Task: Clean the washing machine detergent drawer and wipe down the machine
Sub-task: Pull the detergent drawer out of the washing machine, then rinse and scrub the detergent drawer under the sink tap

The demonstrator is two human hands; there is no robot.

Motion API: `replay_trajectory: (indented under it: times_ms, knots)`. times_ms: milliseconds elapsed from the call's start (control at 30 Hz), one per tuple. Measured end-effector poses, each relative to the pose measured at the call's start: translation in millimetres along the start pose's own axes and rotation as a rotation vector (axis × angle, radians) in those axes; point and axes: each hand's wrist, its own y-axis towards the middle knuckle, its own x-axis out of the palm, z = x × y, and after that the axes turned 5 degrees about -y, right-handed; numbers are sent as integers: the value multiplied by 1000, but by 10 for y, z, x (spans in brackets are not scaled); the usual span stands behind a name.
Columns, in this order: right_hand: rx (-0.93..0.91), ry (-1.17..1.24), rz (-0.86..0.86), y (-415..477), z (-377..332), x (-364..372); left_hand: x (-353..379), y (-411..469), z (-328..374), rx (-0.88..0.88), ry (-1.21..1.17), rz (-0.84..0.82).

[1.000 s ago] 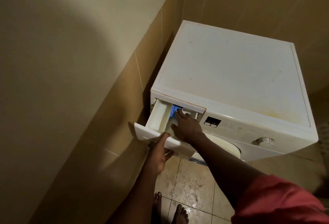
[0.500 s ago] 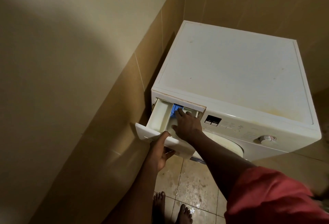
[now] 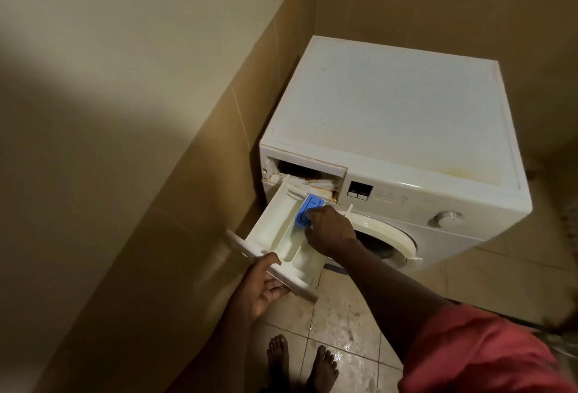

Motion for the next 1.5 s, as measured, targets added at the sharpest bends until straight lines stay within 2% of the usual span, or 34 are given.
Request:
replay_trajectory:
  times_ms: [200,333,500,600,767,1133,1500]
  knots:
    - [113,99,223,-428,370,-131,96,-116,-84,-60,131,-68]
    - [325,143,338,-836,647,-284,259,-233,-151,-76,213,-150]
    - [527,275,314,-1548,840,-298,391,-446,-433,-103,407,-282]
    - [592,335,335,-1996,917,-253,518,-599,-648,-107,531,-371]
    - [801,385,400,-2906,1219,-197,791,-877,-1144,-136,720,-489]
    - [1204,344,525,-5158,1975,-72,1442,-1907,-2534,-134,1100,-711]
    - [1616,522,708,-7977,2287,389,1913,-3276,-4735,-217,1467,-1010]
